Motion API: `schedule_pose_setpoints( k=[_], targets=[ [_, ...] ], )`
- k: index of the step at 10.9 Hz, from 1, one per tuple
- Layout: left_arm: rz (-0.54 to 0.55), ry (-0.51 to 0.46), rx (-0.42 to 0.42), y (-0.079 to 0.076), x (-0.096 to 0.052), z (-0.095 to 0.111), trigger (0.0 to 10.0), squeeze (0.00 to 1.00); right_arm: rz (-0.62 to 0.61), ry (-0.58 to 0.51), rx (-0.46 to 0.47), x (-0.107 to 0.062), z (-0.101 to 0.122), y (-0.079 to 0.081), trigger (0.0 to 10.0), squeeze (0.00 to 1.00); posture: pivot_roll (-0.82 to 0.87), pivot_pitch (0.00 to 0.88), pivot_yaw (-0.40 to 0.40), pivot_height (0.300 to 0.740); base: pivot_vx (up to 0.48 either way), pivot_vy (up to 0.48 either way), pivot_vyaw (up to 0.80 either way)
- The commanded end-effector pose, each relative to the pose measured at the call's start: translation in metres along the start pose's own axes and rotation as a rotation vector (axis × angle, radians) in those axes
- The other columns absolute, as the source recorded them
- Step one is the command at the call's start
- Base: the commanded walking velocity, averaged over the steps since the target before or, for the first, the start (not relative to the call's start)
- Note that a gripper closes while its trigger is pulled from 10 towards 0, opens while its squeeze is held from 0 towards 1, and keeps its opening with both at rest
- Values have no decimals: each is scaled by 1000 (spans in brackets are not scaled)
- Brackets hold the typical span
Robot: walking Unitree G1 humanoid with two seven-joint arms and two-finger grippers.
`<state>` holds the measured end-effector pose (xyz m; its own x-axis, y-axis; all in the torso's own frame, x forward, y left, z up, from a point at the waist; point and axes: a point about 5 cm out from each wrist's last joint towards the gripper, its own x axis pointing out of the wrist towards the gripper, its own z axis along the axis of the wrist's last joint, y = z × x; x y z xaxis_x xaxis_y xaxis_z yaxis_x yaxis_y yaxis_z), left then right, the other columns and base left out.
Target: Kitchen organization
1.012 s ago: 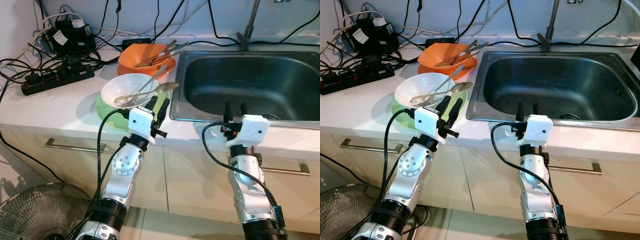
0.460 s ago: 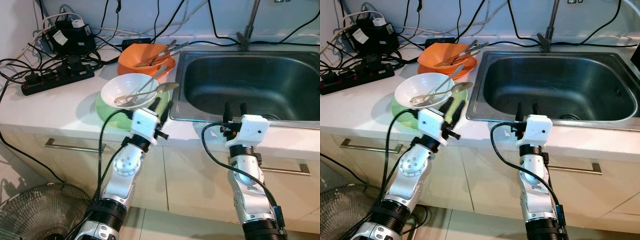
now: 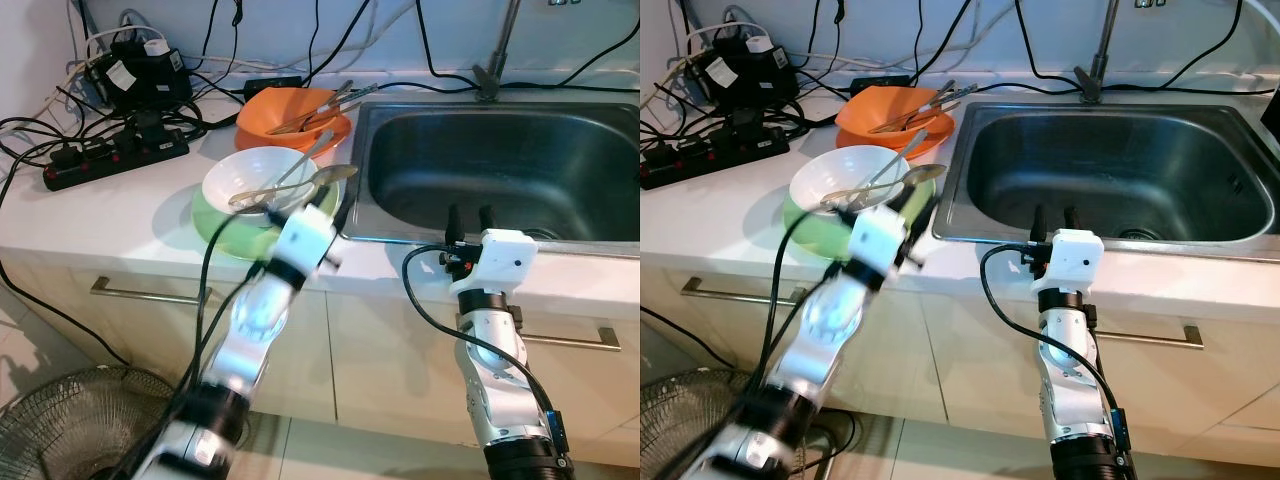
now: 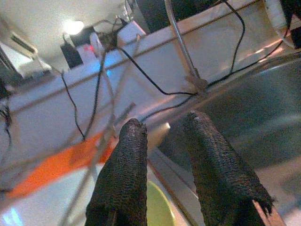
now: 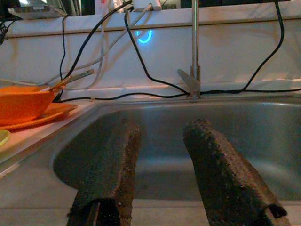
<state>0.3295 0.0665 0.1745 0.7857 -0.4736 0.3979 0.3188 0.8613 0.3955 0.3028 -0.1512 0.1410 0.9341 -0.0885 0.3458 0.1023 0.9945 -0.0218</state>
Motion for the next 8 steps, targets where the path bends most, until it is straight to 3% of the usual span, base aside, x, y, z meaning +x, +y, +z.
schedule_pose_setpoints(
  k=[1, 6, 8],
  targets=[
    [16, 45, 93, 8, 8, -3, 10000, 0, 9, 6, 1, 1, -1, 3, 10000, 0, 8, 54, 112, 740, 0, 0, 0],
    [-66, 90, 346, 4, 28, -2, 10000, 0, 13, 9, 0, 3, -2, 4, 10000, 0, 9, 50, 111, 740, 0, 0, 0],
    [-53, 104, 408, 4, 33, -2, 10000, 0, 14, 10, 2, 3, -2, 5, 10000, 0, 9, 48, 111, 740, 0, 0, 0]
  ],
)
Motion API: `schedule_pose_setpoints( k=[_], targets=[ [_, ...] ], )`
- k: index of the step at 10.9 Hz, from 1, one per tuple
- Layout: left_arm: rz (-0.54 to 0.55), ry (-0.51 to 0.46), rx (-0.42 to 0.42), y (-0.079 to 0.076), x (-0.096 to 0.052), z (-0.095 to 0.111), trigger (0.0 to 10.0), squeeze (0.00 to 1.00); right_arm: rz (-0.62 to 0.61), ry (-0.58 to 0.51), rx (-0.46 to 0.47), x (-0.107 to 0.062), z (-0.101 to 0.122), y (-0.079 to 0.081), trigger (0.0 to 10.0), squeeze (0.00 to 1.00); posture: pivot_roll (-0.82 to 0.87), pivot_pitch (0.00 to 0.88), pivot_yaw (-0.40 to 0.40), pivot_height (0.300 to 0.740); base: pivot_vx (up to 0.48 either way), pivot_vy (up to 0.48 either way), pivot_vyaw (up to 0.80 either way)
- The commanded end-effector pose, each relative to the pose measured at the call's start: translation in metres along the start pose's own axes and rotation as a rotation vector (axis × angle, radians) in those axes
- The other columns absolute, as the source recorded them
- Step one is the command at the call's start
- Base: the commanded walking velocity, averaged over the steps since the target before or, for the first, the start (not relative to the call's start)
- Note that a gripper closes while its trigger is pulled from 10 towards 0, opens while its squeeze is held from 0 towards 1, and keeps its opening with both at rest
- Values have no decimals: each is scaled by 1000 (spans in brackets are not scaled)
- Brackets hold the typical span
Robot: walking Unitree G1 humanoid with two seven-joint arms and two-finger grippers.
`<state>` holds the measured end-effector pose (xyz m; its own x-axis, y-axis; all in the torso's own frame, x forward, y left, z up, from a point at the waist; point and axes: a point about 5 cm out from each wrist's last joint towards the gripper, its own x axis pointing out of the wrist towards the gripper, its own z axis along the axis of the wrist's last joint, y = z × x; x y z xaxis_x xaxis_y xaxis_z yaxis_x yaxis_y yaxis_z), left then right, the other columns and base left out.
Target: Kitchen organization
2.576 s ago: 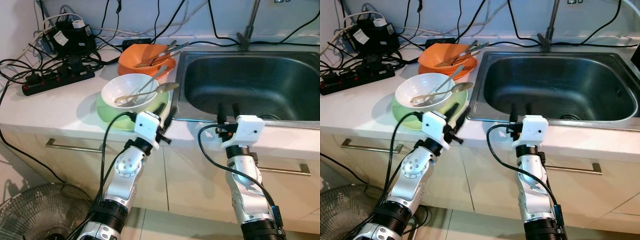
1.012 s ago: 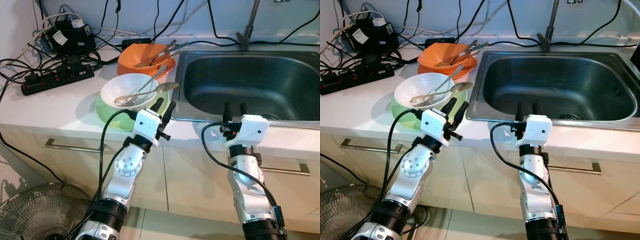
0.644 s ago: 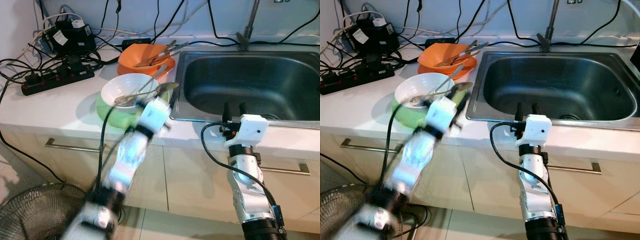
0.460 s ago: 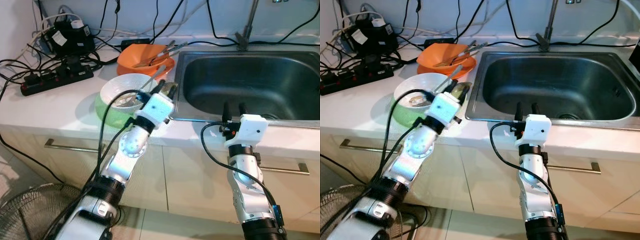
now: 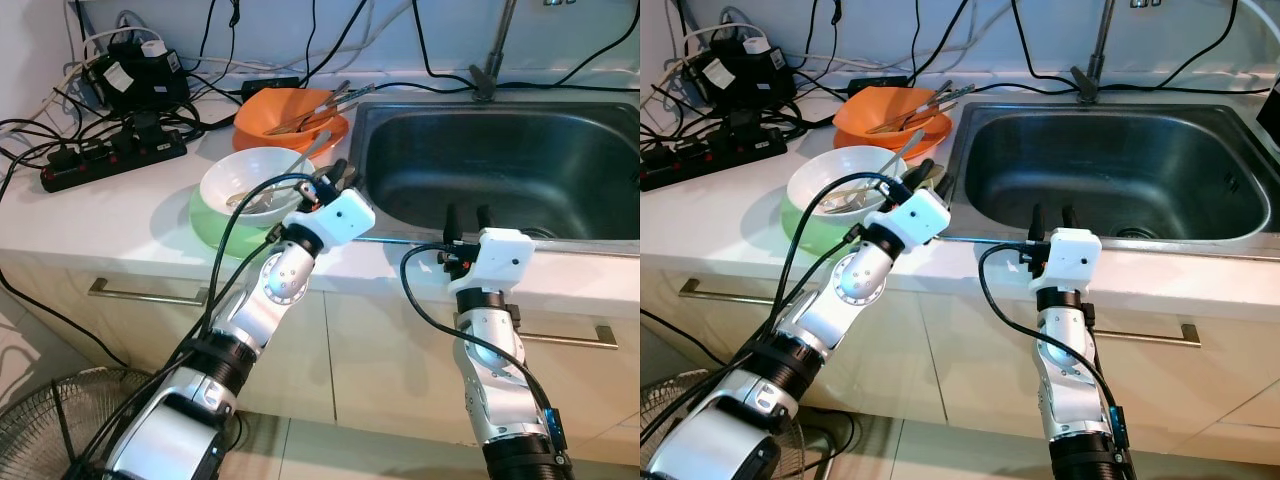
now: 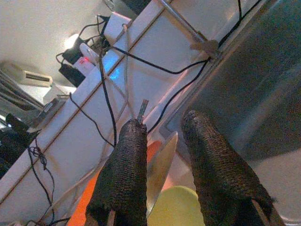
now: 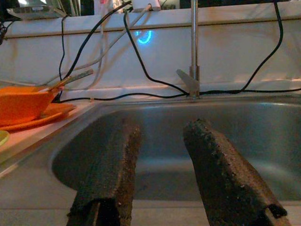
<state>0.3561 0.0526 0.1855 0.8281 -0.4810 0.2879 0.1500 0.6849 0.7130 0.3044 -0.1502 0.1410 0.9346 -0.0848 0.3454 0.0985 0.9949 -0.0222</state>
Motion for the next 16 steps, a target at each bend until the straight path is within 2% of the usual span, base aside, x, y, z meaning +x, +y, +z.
schedule_pose_setpoints(
  k=[1, 3, 5, 6, 11, 12, 13, 14, 15, 16],
  targets=[
    [8, 22, 73, 4, 5, -1, 10000, 0, 11, 9, 1, 1, -1, 3, 10000, 0, 9, 48, 111, 740, 0, 0, 0],
    [20, 54, 133, 6, 6, -5, 10000, 0, 11, 9, 1, 1, -1, 3, 10000, 0, 9, 48, 111, 740, 0, 0, 0],
    [44, 73, 156, 9, 7, -8, 10000, 0, 12, 10, 2, 2, -2, 4, 10000, 0, 11, 49, 110, 740, 0, 0, 0],
    [60, 79, 162, 10, 8, -8, 0, 0, 13, 11, 3, 2, -2, 3, 10000, 0, 10, 48, 110, 740, 0, 0, 0],
    [60, 87, 160, 7, 8, -9, 0, 0, 17, 19, 1, 1, -4, 5, 10000, 0, 10, 49, 109, 740, 0, 0, 0],
    [57, 86, 156, 6, 8, -9, 2157, 0, 16, 20, 0, 1, -4, 5, 10000, 0, 10, 49, 109, 740, 0, 0, 0],
    [44, 87, 157, 4, 8, -8, 10000, 0, 17, 21, 0, 1, -4, 5, 10000, 0, 11, 48, 108, 740, 0, 0, 0],
    [33, 90, 153, 2, 7, -9, 10000, 0, 17, 22, 0, 1, -4, 5, 10000, 0, 11, 48, 108, 740, 0, 0, 0],
    [35, 90, 150, 2, 7, -9, 10000, 1000, 17, 22, 0, 1, -4, 5, 10000, 0, 11, 48, 108, 740, 0, 0, 0],
    [42, 88, 154, 4, 8, -8, 10000, 1000, 16, 23, 0, 1, -4, 5, 10000, 0, 11, 48, 108, 740, 0, 0, 0]
  ],
)
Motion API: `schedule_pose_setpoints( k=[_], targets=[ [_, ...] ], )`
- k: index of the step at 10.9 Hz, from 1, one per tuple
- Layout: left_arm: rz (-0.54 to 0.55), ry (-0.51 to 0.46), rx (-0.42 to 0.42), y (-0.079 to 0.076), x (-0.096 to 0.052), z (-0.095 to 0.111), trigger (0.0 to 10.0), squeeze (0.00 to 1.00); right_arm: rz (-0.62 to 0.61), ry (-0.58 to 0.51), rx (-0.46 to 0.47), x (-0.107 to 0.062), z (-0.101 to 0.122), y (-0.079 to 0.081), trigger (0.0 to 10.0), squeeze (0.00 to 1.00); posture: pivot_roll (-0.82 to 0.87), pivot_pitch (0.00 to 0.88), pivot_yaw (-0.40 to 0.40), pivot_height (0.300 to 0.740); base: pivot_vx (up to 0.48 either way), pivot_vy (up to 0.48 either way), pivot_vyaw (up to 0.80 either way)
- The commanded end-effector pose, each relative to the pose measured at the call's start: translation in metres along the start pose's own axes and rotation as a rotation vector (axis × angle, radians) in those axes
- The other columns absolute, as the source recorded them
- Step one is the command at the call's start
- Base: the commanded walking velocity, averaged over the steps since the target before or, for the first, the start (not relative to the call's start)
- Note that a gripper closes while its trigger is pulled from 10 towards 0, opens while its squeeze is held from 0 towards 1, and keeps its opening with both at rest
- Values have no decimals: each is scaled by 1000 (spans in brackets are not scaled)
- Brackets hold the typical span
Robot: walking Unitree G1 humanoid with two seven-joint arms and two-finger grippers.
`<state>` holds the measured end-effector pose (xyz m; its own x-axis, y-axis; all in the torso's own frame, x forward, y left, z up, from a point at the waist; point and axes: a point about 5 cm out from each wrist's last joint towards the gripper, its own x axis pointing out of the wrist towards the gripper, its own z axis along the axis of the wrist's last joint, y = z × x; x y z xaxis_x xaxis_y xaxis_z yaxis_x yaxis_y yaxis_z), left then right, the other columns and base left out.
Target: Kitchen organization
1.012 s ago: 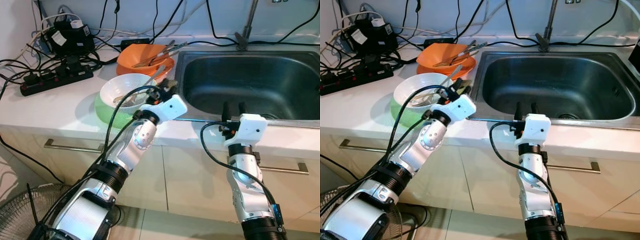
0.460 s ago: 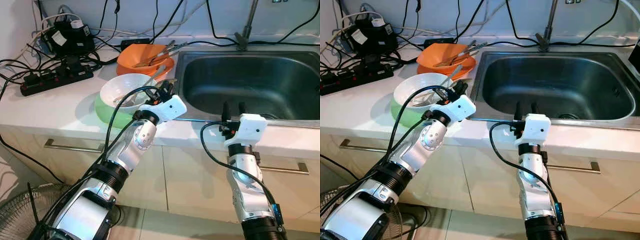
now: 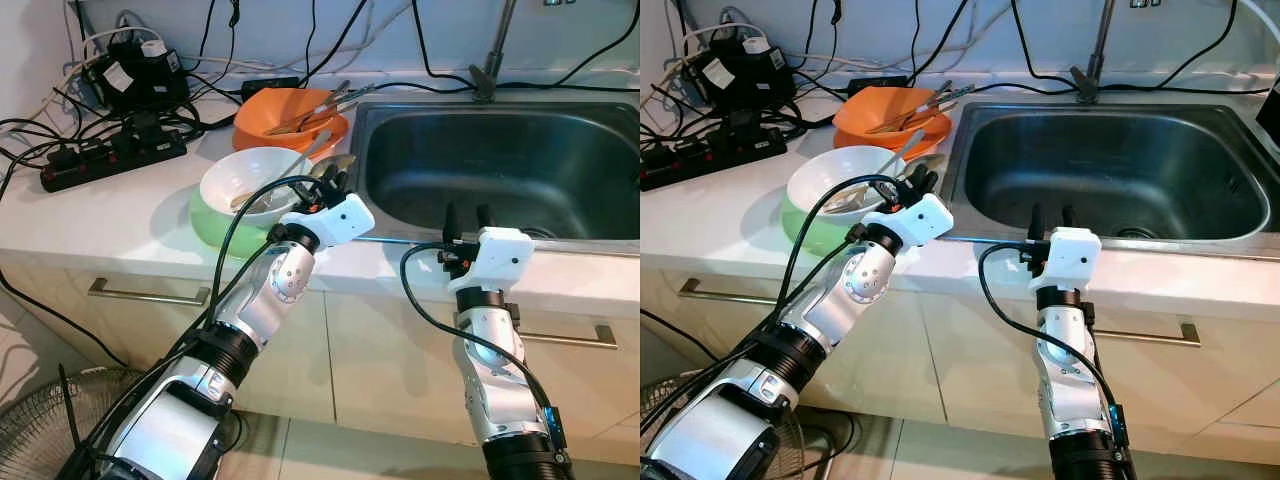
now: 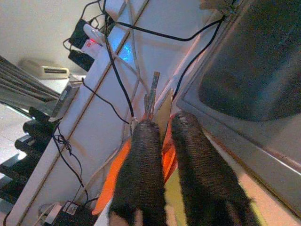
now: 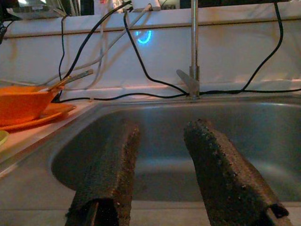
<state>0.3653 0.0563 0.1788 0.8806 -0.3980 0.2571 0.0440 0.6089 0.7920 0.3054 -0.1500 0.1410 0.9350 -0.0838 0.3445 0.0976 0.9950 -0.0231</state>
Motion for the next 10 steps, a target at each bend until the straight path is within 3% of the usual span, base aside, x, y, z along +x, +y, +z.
schedule_pose_setpoints(
  k=[1, 4, 5, 6, 10],
  targets=[
    [15, -12, 10, 6, 4, 3, 10000, 1000, 14, 22, 1, 0, -4, 5, 10000, 0, 11, 48, 108, 740, 0, 0, 0],
    [20, -22, 47, 9, 6, 5, 10000, 1000, 15, 21, 2, 0, -4, 5, 10000, 0, 12, 49, 111, 740, 0, 0, 0],
    [17, -19, 71, 9, 8, 5, 10000, 765, 15, 21, 2, 0, -4, 5, 10000, 0, 12, 49, 111, 740, 0, 0, 0],
    [-3, -7, 106, 9, 10, 4, 10000, 0, 14, 22, 2, 0, -4, 5, 10000, 0, 12, 49, 111, 740, 0, 0, 0],
    [-5, 42, 174, 13, 19, 2, 10000, 0, 13, 23, 2, 0, -4, 5, 10000, 0, 11, 48, 112, 740, 0, 0, 0]
  ],
)
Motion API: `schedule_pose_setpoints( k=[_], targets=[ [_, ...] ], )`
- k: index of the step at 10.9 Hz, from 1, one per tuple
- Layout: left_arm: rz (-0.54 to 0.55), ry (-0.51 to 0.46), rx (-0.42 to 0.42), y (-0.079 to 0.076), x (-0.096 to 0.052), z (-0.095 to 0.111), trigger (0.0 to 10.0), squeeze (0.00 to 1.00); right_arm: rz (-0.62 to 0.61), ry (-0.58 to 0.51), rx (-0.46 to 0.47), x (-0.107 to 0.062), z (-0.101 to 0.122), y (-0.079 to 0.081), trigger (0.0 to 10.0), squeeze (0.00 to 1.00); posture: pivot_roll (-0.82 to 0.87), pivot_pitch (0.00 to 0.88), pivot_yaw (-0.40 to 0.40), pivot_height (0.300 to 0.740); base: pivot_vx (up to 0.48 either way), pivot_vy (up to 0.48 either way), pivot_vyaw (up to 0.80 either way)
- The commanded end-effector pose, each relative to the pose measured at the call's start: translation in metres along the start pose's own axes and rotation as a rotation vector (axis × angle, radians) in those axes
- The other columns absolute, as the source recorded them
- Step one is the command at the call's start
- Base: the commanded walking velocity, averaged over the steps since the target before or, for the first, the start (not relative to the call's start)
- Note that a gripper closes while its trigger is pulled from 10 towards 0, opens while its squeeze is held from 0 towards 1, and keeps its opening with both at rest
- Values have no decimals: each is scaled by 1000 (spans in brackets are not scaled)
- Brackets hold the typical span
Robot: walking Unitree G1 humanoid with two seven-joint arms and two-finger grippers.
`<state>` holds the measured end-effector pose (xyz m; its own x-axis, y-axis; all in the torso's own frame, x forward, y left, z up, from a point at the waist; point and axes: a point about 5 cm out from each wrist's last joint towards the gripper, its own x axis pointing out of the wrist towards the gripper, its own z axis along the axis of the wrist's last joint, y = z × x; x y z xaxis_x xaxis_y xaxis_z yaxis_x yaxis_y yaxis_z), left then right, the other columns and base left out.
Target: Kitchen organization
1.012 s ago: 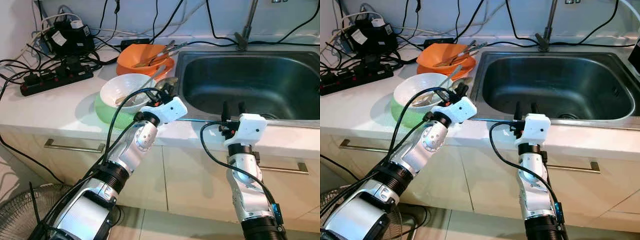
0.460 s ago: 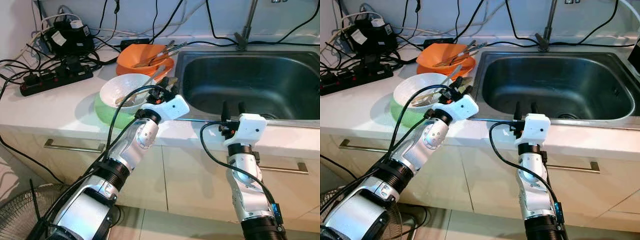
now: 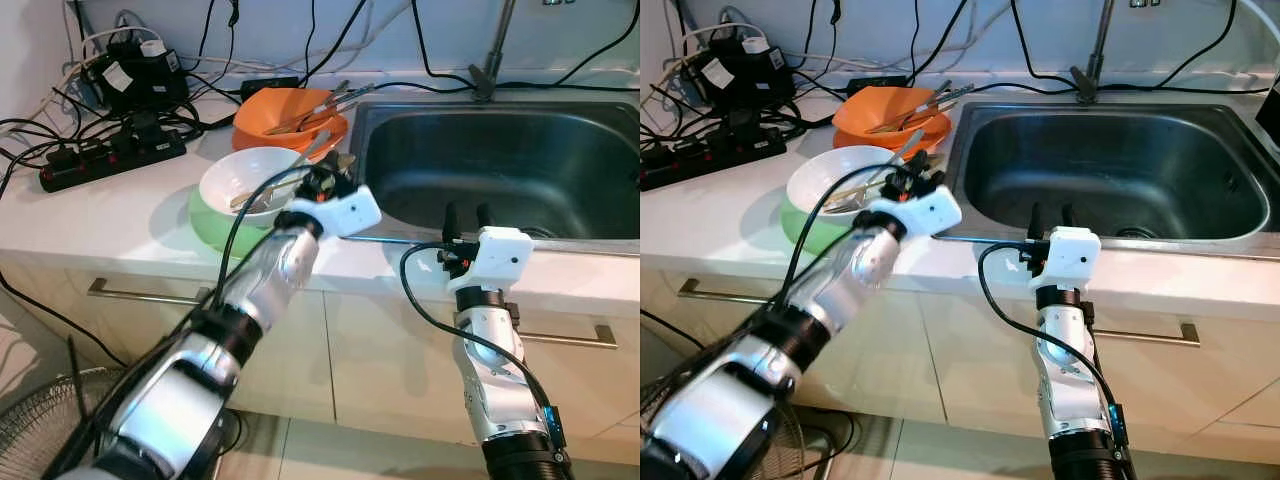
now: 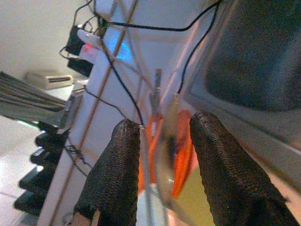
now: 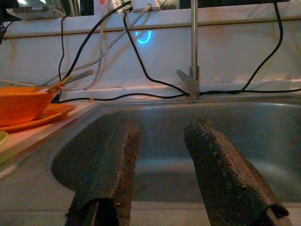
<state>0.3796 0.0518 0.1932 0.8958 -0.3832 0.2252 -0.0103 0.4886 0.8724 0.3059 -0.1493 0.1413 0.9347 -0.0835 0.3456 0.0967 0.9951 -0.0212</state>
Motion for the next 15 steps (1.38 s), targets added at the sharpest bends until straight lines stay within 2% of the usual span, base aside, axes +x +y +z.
schedule_pose_setpoints(
  k=[1, 3, 4, 11, 15],
  targets=[
    [17, 24, 28, 4, 2, -4, 10000, 0, 13, 24, 0, 0, -5, 5, 10000, 0, 11, 48, 113, 740, 0, 0, 0],
    [31, 58, 26, 7, 3, -9, 10000, 0, 11, 24, 0, 0, -5, 5, 10000, 0, 10, 48, 114, 740, 0, 0, 0],
    [35, 53, 21, 7, 4, -8, 0, 0, 11, 25, 0, 0, -5, 4, 10000, 0, 11, 48, 114, 740, 0, 0, 0],
    [39, 40, 10, 5, 3, -5, 0, 0, 11, 24, -1, 0, -5, 5, 10000, 0, 10, 46, 112, 740, 0, 0, 0],
    [121, 1, 62, 20, 5, 0, 0, 0, 13, 26, -1, 0, -6, 5, 10000, 0, 11, 46, 112, 740, 0, 0, 0]
  ],
)
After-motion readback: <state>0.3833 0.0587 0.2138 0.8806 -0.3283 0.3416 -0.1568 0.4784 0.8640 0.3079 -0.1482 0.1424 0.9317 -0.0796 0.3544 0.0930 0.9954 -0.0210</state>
